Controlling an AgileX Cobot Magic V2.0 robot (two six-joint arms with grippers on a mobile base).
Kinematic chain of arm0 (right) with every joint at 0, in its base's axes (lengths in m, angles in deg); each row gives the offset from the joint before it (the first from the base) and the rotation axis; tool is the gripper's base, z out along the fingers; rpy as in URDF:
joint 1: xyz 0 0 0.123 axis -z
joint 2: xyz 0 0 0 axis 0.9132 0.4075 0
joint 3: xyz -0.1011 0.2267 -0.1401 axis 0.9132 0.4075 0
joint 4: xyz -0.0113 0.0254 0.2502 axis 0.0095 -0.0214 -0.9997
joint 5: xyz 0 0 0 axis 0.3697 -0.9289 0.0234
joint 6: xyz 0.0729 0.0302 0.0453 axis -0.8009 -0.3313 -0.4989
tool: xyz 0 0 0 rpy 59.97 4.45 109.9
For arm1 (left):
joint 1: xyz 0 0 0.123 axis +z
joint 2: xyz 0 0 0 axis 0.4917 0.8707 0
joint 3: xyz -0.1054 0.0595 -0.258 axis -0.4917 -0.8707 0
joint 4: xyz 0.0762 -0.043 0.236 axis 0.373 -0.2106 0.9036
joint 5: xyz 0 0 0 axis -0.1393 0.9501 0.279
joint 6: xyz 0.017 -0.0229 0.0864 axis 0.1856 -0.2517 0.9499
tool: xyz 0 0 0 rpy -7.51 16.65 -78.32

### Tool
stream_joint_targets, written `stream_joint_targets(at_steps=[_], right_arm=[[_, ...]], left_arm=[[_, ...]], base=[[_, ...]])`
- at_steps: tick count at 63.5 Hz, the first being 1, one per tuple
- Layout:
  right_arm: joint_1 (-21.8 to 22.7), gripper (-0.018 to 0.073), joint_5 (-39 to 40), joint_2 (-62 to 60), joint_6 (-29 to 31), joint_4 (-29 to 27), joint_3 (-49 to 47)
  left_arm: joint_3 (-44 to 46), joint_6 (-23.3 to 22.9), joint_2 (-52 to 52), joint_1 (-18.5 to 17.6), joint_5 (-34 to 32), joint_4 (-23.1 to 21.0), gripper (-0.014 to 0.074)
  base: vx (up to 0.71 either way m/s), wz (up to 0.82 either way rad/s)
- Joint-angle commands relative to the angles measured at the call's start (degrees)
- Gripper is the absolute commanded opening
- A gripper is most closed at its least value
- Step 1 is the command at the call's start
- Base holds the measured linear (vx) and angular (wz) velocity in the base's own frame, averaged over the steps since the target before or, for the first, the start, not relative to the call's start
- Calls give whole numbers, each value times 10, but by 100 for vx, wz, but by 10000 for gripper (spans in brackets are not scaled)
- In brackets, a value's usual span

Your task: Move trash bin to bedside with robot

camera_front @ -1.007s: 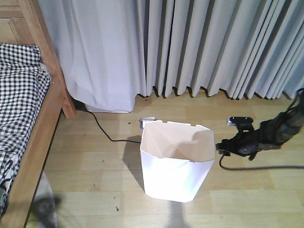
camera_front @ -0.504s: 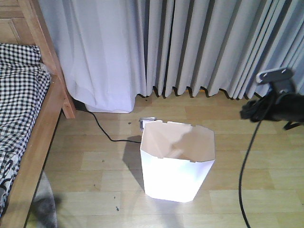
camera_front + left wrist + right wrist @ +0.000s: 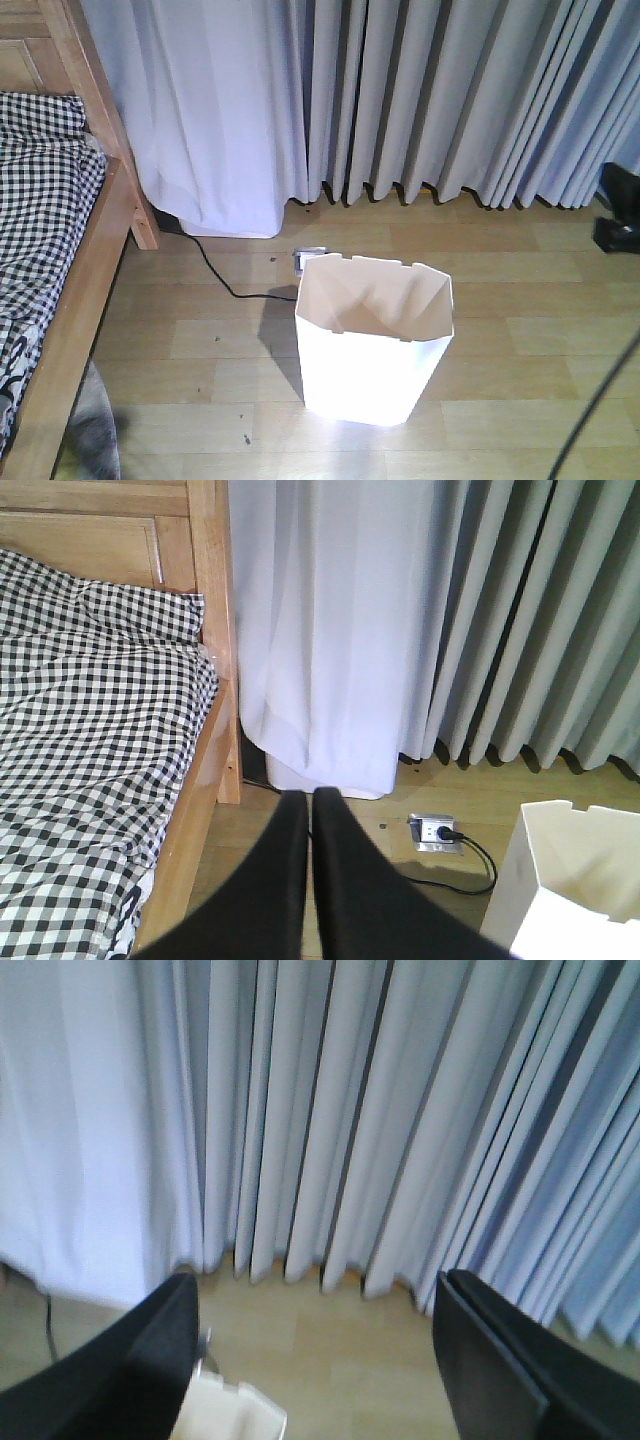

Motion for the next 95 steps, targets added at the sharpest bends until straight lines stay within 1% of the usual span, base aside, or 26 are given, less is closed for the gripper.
stream_joint_targets(at_steps=[1,6,15,17,22,29,38,42,47,51,56,58,95], right_arm=[[1,493,-10,-67,-6,-26,10],[1,493,-10,-138,-21,-26,35],[1,493,9,-269,-96,-26,83],[1,493,16,-294,-104,-26,95],[1,493,23,-344,-104,-26,124],[1,493,6,-394,-104,-26,146],[1,493,13,-406,-104,-26,153],[1,476,17,-405,-102,-25,162],[1,387,20,-405,-96,-26,170],[1,252,21,-405,-95,-26,172],[1,44,29,-405,-95,-26,172],[1,-17,34,-405,-95,-26,172],[1,-9,37,-405,-96,-26,172]], left_arm=[[-2,-2,-8,-2,-38,-1,-6],[-2,-2,-8,-2,-38,-1,-6],[-2,-2,-8,-2,-38,-1,-6],[-2,-2,-8,-2,-38,-1,-6],[-2,-2,-8,-2,-38,-1,-6],[-2,-2,-8,-2,-38,-1,-6],[-2,-2,-8,-2,-38,-1,-6],[-2,-2,-8,-2,-38,-1,-6],[-2,-2,-8,-2,-38,-1,-6],[-2,-2,-8,-2,-38,-1,-6],[-2,-2,-8,-2,-38,-1,-6],[-2,-2,-8,-2,-38,-1,-6],[-2,-2,-8,-2,-38,-1,-6]], base=[[0,0],[0,0],[0,0],[0,0],[0,0],[0,0],[0,0],[0,0],[0,0],[0,0],[0,0],[0,0],[0,0]])
